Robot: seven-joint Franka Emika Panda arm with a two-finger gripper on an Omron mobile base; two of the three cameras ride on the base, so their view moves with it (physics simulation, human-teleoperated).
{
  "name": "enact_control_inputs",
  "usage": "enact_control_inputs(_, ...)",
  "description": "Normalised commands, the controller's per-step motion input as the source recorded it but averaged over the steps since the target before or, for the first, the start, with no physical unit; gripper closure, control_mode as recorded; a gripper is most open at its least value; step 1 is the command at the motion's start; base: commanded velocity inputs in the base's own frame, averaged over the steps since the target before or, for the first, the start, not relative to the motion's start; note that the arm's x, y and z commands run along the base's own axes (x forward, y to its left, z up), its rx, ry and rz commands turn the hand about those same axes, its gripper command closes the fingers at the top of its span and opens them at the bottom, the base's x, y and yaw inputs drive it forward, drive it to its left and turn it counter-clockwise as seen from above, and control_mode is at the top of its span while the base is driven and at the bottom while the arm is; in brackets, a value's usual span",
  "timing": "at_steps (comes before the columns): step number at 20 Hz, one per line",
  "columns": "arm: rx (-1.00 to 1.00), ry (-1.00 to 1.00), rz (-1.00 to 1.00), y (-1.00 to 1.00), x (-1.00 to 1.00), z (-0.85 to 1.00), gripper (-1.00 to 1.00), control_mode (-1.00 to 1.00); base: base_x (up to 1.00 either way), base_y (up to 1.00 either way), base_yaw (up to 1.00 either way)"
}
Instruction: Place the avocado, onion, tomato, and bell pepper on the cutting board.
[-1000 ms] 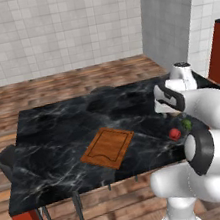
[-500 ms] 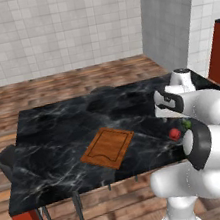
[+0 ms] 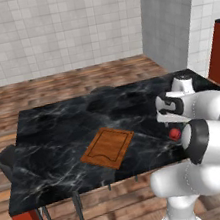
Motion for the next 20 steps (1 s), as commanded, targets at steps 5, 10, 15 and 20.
enact_control_inputs(5,0.0,0.0,-0.01,-0.01,0.0,-0.21,-1.0,-1.0,0.0,0.0,0.0)
enact_control_inputs(10,0.0,0.01,-0.02,0.0,0.0,-0.18,-1.0,-1.0,0.0,0.0,0.0)
enact_control_inputs(15,0.0,0.01,-0.03,-0.01,0.0,-0.19,-1.0,-1.0,0.0,0.0,0.0)
enact_control_inputs(20,0.0,0.02,-0.02,-0.01,0.02,-0.21,-1.0,-1.0,0.0,0.0,0.0)
